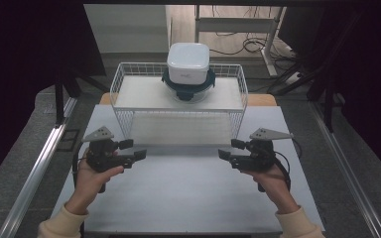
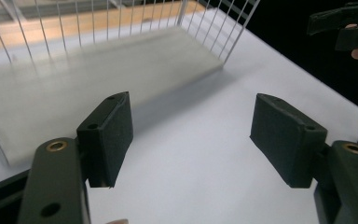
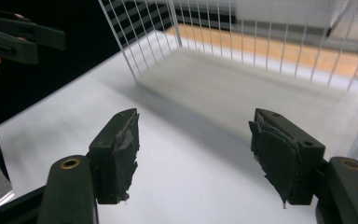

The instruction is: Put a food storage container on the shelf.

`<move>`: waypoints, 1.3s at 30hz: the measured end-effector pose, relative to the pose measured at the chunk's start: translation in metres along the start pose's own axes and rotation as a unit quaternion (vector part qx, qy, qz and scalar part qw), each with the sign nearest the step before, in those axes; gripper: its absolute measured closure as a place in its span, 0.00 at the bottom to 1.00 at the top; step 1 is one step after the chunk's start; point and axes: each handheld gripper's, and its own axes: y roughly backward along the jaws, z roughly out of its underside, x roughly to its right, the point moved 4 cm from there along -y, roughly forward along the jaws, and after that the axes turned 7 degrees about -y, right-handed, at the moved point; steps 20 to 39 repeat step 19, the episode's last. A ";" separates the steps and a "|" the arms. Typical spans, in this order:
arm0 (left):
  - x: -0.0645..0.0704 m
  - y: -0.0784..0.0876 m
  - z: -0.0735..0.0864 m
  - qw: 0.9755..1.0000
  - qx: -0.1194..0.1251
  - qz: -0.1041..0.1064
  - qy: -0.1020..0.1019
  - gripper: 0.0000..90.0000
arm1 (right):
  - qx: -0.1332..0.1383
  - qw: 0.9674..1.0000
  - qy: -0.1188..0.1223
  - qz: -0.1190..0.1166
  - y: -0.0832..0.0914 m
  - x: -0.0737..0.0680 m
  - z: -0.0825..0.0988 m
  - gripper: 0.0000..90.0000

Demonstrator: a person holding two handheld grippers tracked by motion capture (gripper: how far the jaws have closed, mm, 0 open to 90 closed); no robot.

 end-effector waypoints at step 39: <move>-0.007 -0.013 0.040 0.999 -0.043 -0.011 0.010 0.30 | -0.036 0.999 -0.013 0.017 -0.010 0.010 0.043 0.32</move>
